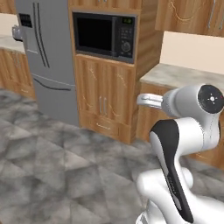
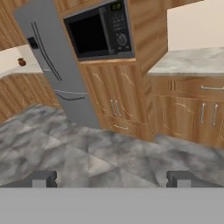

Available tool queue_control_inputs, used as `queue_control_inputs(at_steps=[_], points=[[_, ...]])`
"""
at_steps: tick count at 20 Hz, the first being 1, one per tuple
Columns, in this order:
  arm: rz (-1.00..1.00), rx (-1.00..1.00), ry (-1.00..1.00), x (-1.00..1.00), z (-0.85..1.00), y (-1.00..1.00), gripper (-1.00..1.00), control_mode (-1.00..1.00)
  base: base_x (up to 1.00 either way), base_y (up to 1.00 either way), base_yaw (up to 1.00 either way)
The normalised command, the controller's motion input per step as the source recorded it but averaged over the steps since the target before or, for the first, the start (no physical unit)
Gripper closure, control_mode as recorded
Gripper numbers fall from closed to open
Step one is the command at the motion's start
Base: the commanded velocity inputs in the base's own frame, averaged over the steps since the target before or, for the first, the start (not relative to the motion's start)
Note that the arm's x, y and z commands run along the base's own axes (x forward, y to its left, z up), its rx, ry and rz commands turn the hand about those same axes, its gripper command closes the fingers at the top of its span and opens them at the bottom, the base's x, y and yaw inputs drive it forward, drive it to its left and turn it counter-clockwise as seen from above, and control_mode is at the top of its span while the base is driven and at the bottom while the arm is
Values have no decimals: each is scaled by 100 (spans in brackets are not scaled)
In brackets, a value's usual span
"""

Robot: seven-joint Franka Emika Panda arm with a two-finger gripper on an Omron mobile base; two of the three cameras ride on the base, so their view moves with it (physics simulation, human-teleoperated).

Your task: Move the hot dog bun to the plate on the dining table and place the condiment next to that plate. Then navigate to the fridge and take the sausage and place it on the plate as well.

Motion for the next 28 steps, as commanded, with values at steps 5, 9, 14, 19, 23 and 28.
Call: queue_control_inputs(at_steps=[5, 9, 14, 19, 23, 28], points=[[0, 0, 0, 0, 0, 0, -100, 100, 100, -8, 6], [0, 0, 0, 0, 0, 0, -100, 100, 100, 46, -9], [0, 0, 0, 0, 0, 0, -100, 100, 100, 86, -20], [0, 0, 0, 0, 0, 0, -100, 100, 89, 100, -27], [0, 0, 0, 0, 0, 0, -100, 100, 51, 100, -30], [0, 0, 0, 0, 0, 0, -100, 100, 26, 100, -27]])
